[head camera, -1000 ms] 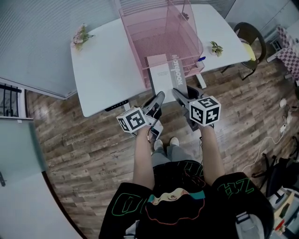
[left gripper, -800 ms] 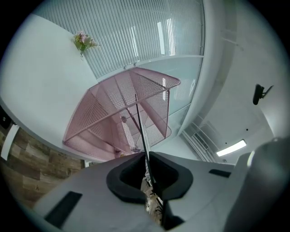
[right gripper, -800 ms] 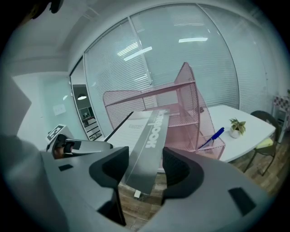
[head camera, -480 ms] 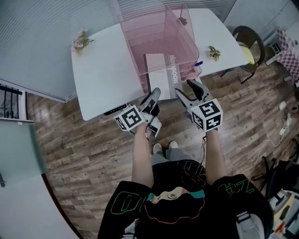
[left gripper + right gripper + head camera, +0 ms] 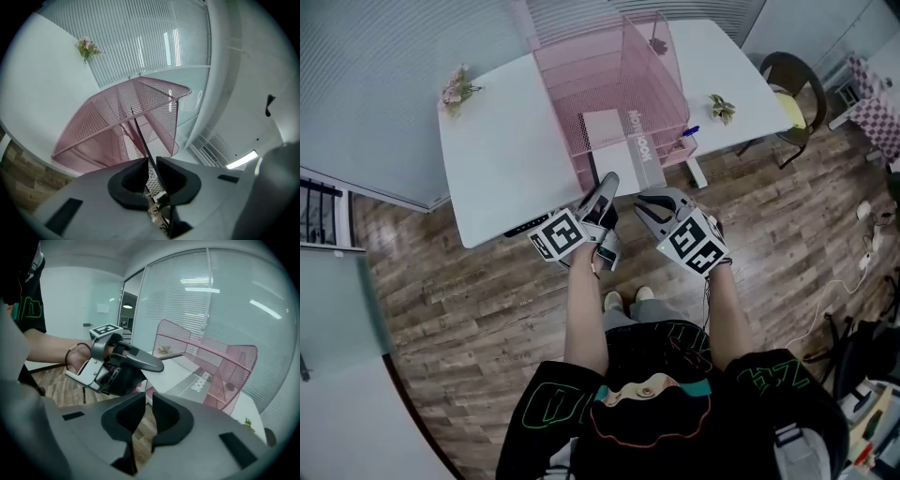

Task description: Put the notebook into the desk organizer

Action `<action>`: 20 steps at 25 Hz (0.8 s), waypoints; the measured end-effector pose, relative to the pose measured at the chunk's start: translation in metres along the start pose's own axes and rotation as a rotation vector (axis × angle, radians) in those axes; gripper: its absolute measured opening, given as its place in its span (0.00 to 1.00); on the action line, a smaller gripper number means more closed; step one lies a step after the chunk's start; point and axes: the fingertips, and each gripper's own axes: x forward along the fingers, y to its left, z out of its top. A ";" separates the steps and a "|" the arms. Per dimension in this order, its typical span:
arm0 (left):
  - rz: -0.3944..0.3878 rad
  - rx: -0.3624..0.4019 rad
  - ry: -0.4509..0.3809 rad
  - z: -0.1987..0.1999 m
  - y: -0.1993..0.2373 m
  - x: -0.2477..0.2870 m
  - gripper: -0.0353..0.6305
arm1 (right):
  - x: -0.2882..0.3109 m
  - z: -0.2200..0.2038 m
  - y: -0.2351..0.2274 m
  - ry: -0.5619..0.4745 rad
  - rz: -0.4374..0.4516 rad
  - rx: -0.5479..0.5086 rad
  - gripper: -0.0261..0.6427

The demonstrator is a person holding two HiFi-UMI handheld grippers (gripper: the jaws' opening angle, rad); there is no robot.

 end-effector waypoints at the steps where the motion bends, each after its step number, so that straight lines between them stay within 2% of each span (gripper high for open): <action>1: 0.001 0.004 0.001 0.001 0.000 0.001 0.13 | 0.002 -0.001 -0.004 0.010 -0.022 0.000 0.11; 4: 0.007 0.037 0.012 0.001 0.000 0.003 0.21 | 0.005 0.000 -0.014 0.017 -0.070 0.014 0.11; 8: 0.043 0.109 0.040 0.002 0.002 0.000 0.38 | 0.013 0.004 -0.020 0.008 -0.075 0.012 0.11; 12: 0.060 0.148 0.081 0.002 0.006 -0.007 0.39 | 0.023 0.013 -0.031 0.024 -0.105 0.013 0.11; 16: 0.072 0.205 0.118 0.007 0.005 -0.021 0.27 | 0.035 0.025 -0.037 0.024 -0.111 0.036 0.11; 19: 0.076 0.270 0.130 0.010 0.000 -0.033 0.07 | 0.041 0.027 -0.039 0.015 -0.099 0.089 0.10; 20: 0.067 0.296 0.132 0.013 -0.004 -0.036 0.04 | 0.042 0.029 -0.042 0.006 -0.102 0.116 0.10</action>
